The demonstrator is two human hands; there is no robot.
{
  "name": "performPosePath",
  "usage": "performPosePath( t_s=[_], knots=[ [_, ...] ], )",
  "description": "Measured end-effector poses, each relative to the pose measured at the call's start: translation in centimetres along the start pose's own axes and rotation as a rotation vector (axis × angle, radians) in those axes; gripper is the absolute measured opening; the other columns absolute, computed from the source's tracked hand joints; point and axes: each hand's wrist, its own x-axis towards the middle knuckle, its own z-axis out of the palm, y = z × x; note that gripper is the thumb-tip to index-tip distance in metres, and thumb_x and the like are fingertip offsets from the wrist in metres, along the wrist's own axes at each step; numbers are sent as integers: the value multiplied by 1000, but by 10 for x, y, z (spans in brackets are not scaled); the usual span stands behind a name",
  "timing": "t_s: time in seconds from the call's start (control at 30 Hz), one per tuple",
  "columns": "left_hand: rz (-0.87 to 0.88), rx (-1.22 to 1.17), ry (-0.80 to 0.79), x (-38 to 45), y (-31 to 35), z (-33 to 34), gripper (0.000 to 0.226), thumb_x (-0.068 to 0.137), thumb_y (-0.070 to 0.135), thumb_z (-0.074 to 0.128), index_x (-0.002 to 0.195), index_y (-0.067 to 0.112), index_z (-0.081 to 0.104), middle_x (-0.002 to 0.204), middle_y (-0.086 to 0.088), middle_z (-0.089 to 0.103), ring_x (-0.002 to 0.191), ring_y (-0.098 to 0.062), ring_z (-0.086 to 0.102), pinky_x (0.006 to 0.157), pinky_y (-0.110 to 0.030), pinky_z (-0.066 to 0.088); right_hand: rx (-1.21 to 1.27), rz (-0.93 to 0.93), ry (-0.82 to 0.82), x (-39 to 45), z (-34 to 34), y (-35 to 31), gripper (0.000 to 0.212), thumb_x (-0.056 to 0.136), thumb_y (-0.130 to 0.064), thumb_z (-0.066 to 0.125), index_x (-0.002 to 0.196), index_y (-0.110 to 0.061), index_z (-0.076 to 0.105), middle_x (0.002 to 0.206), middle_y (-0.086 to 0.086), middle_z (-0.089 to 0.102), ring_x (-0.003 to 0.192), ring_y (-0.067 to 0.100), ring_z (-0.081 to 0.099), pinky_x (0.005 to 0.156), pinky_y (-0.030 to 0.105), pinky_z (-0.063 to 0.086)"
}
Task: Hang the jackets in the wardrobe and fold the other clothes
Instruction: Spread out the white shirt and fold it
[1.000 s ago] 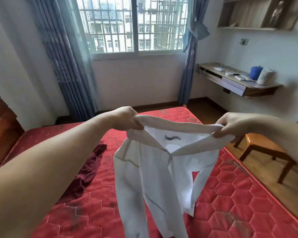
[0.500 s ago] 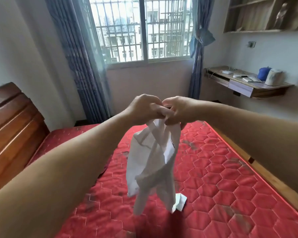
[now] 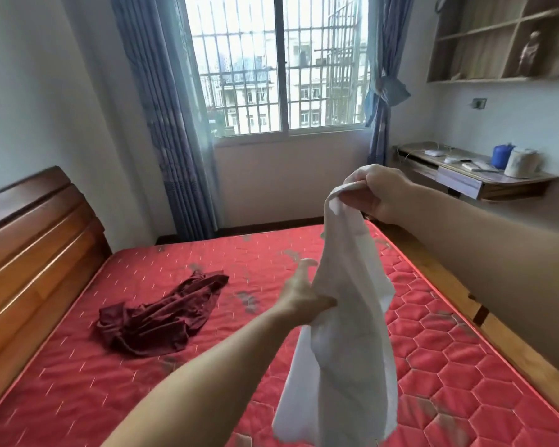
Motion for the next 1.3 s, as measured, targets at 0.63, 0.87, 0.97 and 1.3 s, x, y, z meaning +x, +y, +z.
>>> performPosePath(
  t_s=[0.63,0.87,0.97,1.3],
  knots=[
    [368,866,72,81,93,-158,23,75,9,73,94,22,75,83,3,69,81,-17,63,71,-28,52,-1413,371,-171,80,-95,-1,25,83,-22,55,97,-9,72,80,7,76,70,23,70,68,32,54],
    [185,848,-214,195,29,-171,24,75,10,73,87,30,67,74,14,59,68,-9,55,54,-18,42,-1234,596,-508,194,-62,63,23,84,-9,56,102,-7,69,77,9,66,55,19,60,59,27,52],
    [44,1002,-299,244,-12,-181,14,77,13,70,83,25,73,78,6,66,73,-13,58,63,-24,48,-1018,704,-442,248,-46,94,11,82,-9,59,89,-4,65,68,8,61,49,16,56,48,23,47],
    [144,1210,497,380,-1,-287,35,87,-1,44,110,13,68,101,-16,64,86,-36,62,71,-41,47,-459,-244,267,394,61,47,17,84,-21,62,67,-21,66,77,7,68,68,21,69,53,37,58]
  ],
)
